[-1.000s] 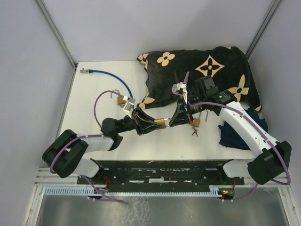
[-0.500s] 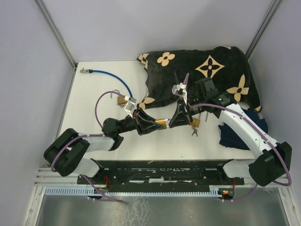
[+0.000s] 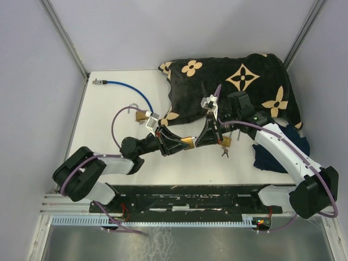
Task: Lock with the key
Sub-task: Lock the lock.
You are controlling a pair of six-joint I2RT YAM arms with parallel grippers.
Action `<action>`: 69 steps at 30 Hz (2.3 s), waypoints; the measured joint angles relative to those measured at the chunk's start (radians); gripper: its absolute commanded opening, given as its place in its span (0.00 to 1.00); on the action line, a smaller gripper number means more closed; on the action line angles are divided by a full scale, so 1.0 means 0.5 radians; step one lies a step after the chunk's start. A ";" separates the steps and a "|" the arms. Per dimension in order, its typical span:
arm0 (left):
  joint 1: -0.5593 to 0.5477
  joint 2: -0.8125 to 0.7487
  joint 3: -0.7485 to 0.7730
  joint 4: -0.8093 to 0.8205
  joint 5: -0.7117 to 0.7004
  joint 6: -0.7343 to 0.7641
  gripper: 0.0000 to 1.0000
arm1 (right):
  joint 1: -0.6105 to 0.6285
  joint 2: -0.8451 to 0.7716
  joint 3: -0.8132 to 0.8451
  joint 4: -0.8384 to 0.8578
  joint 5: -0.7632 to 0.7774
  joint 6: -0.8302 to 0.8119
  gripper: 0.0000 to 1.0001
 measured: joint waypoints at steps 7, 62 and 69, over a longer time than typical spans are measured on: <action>-0.013 -0.009 0.001 -0.014 -0.076 0.002 0.35 | -0.060 0.063 0.114 -0.185 -0.009 -0.171 0.02; 0.025 -0.529 -0.278 -0.440 -0.237 0.358 0.50 | -0.140 0.460 0.571 -1.305 -0.116 -1.390 0.02; 0.025 -0.481 -0.237 -0.449 -0.233 0.355 0.46 | -0.140 0.461 0.572 -1.309 -0.116 -1.394 0.02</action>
